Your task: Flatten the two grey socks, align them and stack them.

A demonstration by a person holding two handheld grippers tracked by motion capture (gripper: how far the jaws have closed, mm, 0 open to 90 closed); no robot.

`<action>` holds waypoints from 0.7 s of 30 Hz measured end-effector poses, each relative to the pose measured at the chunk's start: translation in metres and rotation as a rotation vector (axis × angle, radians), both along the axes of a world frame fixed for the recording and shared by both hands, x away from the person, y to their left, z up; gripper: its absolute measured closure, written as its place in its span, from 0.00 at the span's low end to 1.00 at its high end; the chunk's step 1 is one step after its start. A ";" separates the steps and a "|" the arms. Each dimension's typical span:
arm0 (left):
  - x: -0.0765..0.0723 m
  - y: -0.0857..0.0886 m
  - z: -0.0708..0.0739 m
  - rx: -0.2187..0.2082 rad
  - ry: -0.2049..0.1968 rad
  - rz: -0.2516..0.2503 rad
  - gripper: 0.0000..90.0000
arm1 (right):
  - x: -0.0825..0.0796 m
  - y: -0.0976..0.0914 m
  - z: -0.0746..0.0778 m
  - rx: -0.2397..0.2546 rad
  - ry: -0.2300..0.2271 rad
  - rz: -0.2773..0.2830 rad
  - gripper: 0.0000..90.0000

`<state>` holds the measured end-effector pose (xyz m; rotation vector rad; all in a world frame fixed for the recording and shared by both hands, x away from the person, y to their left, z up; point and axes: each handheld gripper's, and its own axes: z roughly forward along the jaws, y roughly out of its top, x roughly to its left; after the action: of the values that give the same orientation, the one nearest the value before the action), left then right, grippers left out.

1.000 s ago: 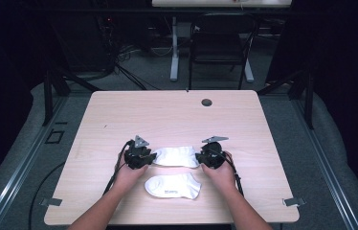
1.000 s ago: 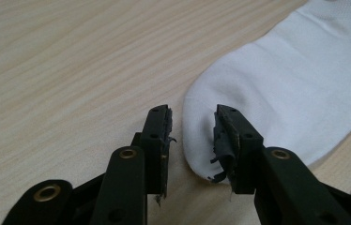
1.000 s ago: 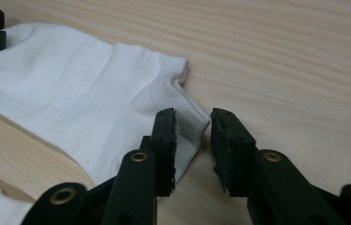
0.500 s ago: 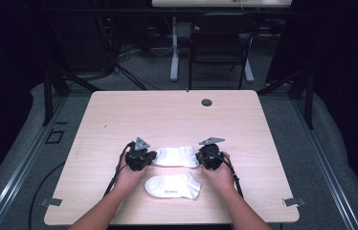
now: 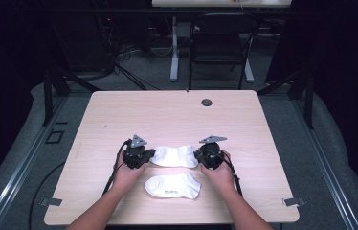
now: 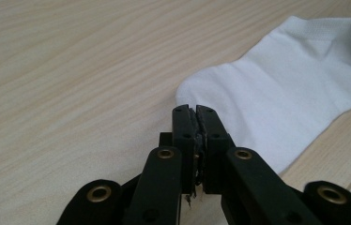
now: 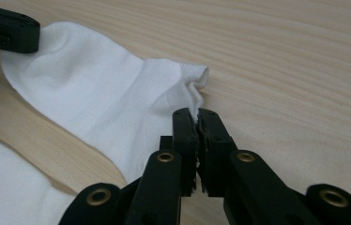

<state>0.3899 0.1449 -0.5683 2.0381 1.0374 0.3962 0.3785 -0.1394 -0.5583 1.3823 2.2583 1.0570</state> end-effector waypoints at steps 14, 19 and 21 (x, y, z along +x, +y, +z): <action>-0.013 0.008 0.022 -0.044 -0.007 -0.001 0.97 | -0.007 0.000 0.020 0.050 0.002 0.023 0.96; -0.021 0.008 0.028 -0.049 -0.005 -0.026 0.97 | -0.013 -0.001 0.025 0.067 0.000 0.039 0.96; -0.024 0.008 0.030 -0.045 -0.013 -0.039 0.97 | -0.015 -0.001 0.027 0.068 -0.001 0.046 0.96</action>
<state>0.3656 0.1533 -0.5385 2.0106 0.9884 0.3624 0.3633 -0.1408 -0.5310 1.3612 2.2838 1.1589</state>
